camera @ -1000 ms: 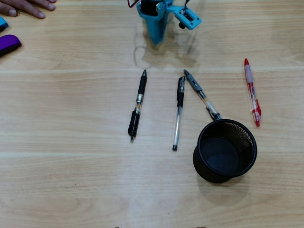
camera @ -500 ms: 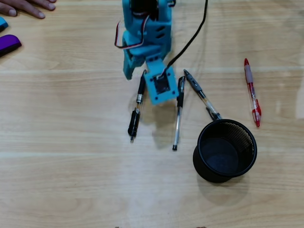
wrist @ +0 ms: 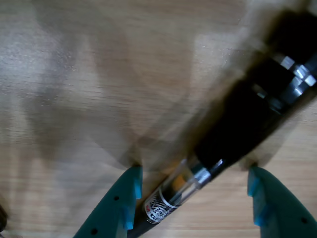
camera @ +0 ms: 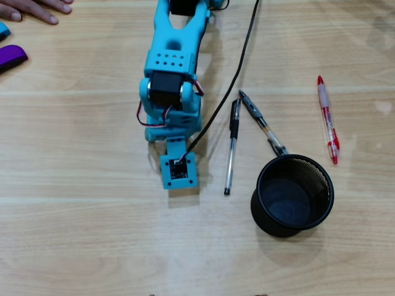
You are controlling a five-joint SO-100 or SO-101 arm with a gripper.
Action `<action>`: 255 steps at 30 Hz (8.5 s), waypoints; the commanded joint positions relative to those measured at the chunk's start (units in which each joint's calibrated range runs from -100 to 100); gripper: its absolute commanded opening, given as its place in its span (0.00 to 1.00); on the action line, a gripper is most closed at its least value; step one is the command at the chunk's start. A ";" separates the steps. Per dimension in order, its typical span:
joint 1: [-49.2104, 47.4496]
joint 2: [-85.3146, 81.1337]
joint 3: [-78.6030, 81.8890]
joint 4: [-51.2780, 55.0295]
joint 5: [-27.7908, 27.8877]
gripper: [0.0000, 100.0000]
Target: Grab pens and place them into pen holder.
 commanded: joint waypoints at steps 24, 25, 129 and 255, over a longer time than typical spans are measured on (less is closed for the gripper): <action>-10.41 -41.88 -5.36 -24.92 -2.97 0.02; -12.59 -43.82 1.97 -31.80 -2.97 0.02; -11.62 -61.40 64.35 -57.92 1.89 0.02; -18.80 -40.86 55.12 -26.81 -7.26 0.10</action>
